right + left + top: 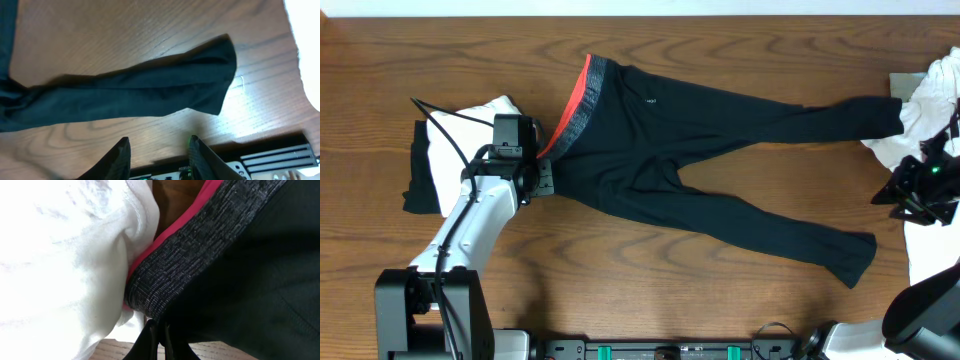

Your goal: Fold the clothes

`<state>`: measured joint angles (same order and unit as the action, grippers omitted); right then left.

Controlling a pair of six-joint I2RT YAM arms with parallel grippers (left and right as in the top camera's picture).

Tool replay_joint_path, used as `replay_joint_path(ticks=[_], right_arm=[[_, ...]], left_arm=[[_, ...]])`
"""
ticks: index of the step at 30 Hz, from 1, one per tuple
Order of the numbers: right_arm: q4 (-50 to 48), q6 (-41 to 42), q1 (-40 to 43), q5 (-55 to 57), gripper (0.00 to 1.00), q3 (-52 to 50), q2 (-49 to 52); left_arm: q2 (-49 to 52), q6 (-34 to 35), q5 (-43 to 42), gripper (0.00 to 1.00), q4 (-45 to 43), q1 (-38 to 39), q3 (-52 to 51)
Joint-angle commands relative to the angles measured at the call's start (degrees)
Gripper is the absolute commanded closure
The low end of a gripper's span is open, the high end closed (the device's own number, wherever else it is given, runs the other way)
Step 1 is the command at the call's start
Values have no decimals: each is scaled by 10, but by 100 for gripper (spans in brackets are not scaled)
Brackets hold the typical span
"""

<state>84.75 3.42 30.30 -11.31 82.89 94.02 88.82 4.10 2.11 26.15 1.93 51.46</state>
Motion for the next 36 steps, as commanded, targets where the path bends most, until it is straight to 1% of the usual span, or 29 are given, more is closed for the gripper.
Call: replay_joint_path(ticks=[1,5,8,12,15,17,19,21,24,27,32,36], right_arm=[[-22,-8,-26,21,61,-52,-3],[-109,-20,-83,21,58,-127,-5],[-155,-19,-135,37,56,-167,-5],[-168,30,-190,75,55,-192,-5],[-155,128,-216,129,53,-211,-5],[-156,178,-225,156,51,-230,-5],[-174,194,-229,157,52,-253,-5],[-200,179,-232,119,54,-279,-5],[-241,83,-246,12,55,-312,-5],[-269,16,-273,-49,56,-327,-5],[-308,-42,-336,-50,54,-327,-5],[-352,-57,-396,-38,53,-327,-5]], left_arm=[[-9,0,0,94,1,-2,15],[-9,0,0,94,1,-2,15],[-9,1,0,94,1,-2,15],[-9,0,0,94,1,-2,15],[-9,1,0,94,1,-2,15],[-9,1,0,94,1,-2,15],[-9,0,0,94,1,-2,15],[-9,0,0,94,1,-2,15],[-9,1,0,94,1,-2,15],[-9,1,0,94,1,-2,15],[-9,1,0,93,1,-2,15],[-9,1,0,94,1,-2,15]])
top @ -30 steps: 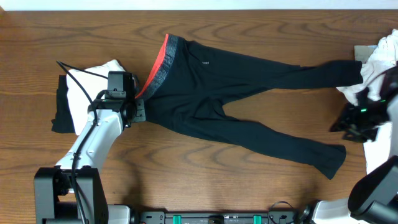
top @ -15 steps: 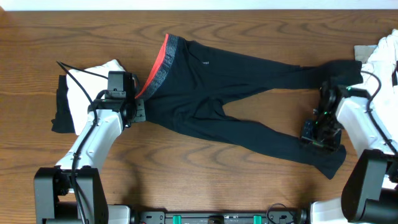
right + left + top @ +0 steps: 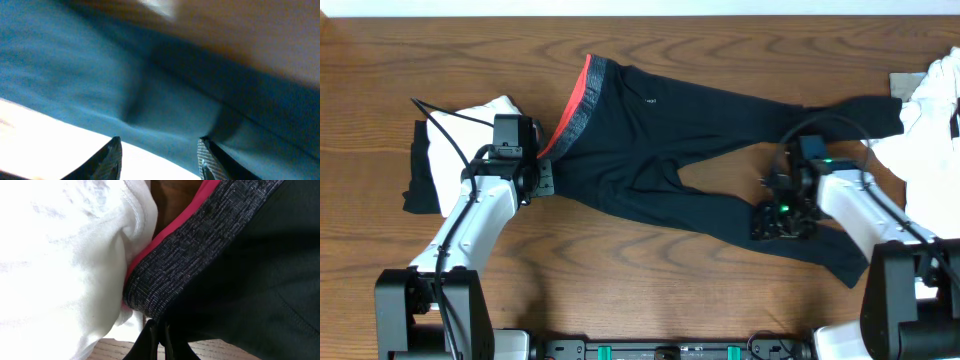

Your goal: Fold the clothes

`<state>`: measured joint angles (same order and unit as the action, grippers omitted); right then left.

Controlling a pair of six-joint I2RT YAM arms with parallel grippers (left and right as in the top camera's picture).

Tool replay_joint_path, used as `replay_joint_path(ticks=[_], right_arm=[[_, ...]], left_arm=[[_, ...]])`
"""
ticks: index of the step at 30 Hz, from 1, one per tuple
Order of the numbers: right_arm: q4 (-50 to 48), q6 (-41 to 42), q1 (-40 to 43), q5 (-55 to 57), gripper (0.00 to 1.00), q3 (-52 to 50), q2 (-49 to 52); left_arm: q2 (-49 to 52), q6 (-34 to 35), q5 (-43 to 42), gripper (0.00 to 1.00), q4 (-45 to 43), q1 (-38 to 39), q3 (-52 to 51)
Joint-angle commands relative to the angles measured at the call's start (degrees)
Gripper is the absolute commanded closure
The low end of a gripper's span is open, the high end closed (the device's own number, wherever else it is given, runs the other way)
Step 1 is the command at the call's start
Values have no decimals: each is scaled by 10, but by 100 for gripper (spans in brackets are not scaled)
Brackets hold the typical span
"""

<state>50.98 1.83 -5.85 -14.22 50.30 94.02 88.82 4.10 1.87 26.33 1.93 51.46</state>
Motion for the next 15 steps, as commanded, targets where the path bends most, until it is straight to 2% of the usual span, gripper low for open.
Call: replay_joint_path(ticks=[1,9,15], right_arm=[[-26,-41,-51,8,53,-2,-5],[-53,-29,-141,105,56,-2,-5],[-32,-39,-192,110,55,-2,-5]], left_arm=[[-9,1,3,94,-1,-2,15],[-9,1,3,94,-3,-2,15],[-9,1,3,94,-6,-2,15]])
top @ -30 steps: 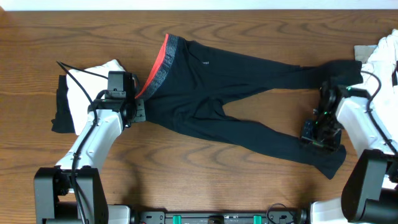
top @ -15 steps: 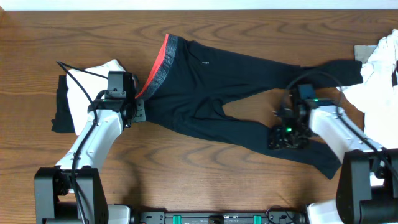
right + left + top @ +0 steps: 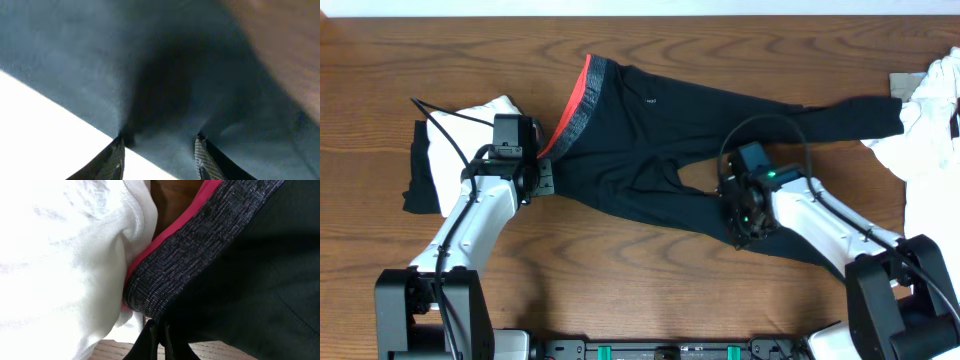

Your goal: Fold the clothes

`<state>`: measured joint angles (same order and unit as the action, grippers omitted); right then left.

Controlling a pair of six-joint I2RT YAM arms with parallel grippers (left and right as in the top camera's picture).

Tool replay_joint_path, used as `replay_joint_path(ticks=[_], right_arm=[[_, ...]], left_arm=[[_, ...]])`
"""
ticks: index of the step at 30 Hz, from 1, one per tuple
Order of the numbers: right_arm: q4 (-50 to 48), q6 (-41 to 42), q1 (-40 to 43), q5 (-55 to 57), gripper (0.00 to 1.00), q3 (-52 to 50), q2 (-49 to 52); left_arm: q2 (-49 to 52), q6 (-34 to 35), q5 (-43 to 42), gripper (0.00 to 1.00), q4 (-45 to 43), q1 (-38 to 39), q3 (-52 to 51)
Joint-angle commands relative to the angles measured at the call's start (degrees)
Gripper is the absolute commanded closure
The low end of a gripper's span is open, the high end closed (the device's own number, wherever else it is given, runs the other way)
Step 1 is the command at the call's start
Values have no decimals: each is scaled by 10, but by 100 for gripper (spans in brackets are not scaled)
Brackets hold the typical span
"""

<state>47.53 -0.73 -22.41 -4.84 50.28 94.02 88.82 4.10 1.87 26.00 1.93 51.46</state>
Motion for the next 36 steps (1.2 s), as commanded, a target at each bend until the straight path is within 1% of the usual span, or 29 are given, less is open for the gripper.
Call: replay_joint_path(ticks=[1,2,4,6,8,10,12,13,15,18,19,25,26,27,28,29,30,31,32,33,36], right_arm=[[2,-14,-38,16,53,-1,-5],[2,-18,-54,17,51,-1,-6],[2,-21,-80,36,44,-1,-6],[1,1,-103,86,39,-1,-6],[1,33,-114,132,38,-2,-6],[0,57,-115,158,41,-2,-6],[-3,68,-111,163,49,-2,-6],[-7,69,-108,163,58,-2,-6],[-11,69,-105,162,68,-2,-6],[-12,69,-105,157,93,-2,-6],[-10,68,-106,151,99,-2,-6],[27,62,-95,115,99,16,-18],[31,58,-93,105,98,20,-23],[33,36,-88,79,99,25,-31],[33,16,-85,57,96,26,-38],[32,8,-82,42,77,26,-42],[32,6,-81,34,60,26,-43],[31,4,-82,32,51,26,-43],[26,4,-83,33,47,23,-42],[19,4,-84,33,46,20,-40],[-5,5,-84,33,46,5,-29]], left_arm=[[-9,1,3,94,-4,-2,15],[-9,1,3,94,-4,-2,15],[-9,1,3,94,-6,-2,15],[-9,1,3,94,-7,-2,15],[-9,1,3,94,-6,-2,15],[-9,1,3,94,-6,-2,15],[-9,1,3,94,-6,-2,15],[-9,1,3,94,-6,-2,15],[-9,1,3,94,-6,-2,15],[-9,1,3,94,-6,-2,15],[-9,1,3,94,-6,-2,15],[-9,1,3,94,-6,-2,15],[-9,1,3,94,-6,-2,15],[-9,1,3,94,-6,-2,15],[-9,1,3,94,-6,-2,15],[-9,1,3,94,-6,-2,15],[-9,1,3,94,-6,-2,15],[-9,1,3,94,-6,-2,15],[-9,1,2,94,-6,-2,15],[-9,1,2,94,-6,-2,15],[-9,1,2,94,-6,-2,15]])
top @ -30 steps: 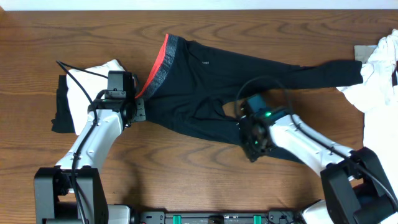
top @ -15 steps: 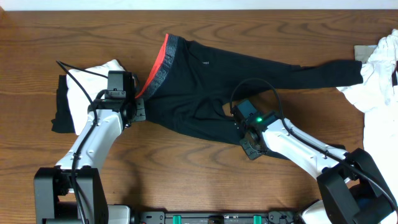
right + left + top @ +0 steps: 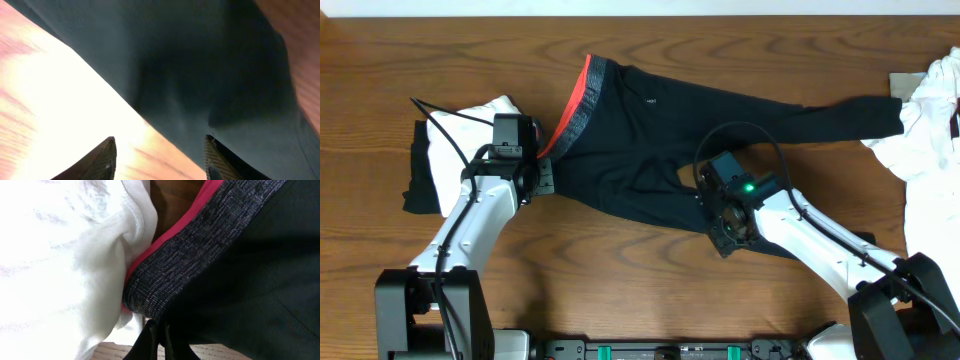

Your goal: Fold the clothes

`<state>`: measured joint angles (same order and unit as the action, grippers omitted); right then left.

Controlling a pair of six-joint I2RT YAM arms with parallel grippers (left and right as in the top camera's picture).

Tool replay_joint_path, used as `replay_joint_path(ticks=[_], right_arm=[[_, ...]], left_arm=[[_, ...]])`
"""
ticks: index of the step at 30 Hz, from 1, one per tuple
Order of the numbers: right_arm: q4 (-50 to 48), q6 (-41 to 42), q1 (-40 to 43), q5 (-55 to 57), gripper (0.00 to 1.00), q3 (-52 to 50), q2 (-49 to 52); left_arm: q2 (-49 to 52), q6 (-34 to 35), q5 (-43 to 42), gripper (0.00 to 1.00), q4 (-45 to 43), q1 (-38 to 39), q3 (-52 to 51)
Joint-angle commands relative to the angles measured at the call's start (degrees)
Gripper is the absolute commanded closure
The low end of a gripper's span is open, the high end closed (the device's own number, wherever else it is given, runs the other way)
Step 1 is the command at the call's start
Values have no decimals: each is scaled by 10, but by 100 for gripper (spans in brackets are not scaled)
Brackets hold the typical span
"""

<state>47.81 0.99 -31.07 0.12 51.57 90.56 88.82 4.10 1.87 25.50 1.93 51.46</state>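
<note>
Black leggings with a grey and red waistband lie spread across the wooden table, legs pointing right. My left gripper is shut on the near corner of the waist; in the left wrist view its fingers pinch the black fabric just below the waistband. Over the lower leg, close to the crotch, my right gripper is open. In the right wrist view its fingertips straddle the near edge of that leg, one over wood, one over fabric.
A white cloth lies on a dark cloth left of the waistband, touching it. More white clothes are piled at the right edge by the upper leg's cuff. The right arm lies over the lower leg.
My right gripper has moved a little left and nearer along the lower leg, toward the crotch, still open. The left gripper still holds the waist corner.
My right gripper was open at the far right, above the lower leg's cuff. Then it was over the middle of that leg, then further left, and now it is near the crotch. The left gripper has stayed shut on the waist corner throughout.
</note>
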Motion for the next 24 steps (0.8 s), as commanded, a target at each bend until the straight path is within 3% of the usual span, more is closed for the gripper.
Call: replay_joint_path(ticks=[1,3,6,11,17,24], right_arm=[[-17,-12,3,-17,48,-15,11],[-30,-8,3,-16,52,-25,22],[-40,11,3,4,66,-35,28],[-37,30,3,31,70,-37,28],[-39,44,4,45,97,-37,28],[-48,51,4,56,98,-36,28]], left_arm=[[-9,1,2,94,-1,-2,15],[-9,1,2,94,0,-2,15],[-9,1,2,94,3,-2,15],[-9,1,2,94,5,-2,15],[-9,1,2,94,5,-2,15],[-9,1,2,94,5,-2,15]])
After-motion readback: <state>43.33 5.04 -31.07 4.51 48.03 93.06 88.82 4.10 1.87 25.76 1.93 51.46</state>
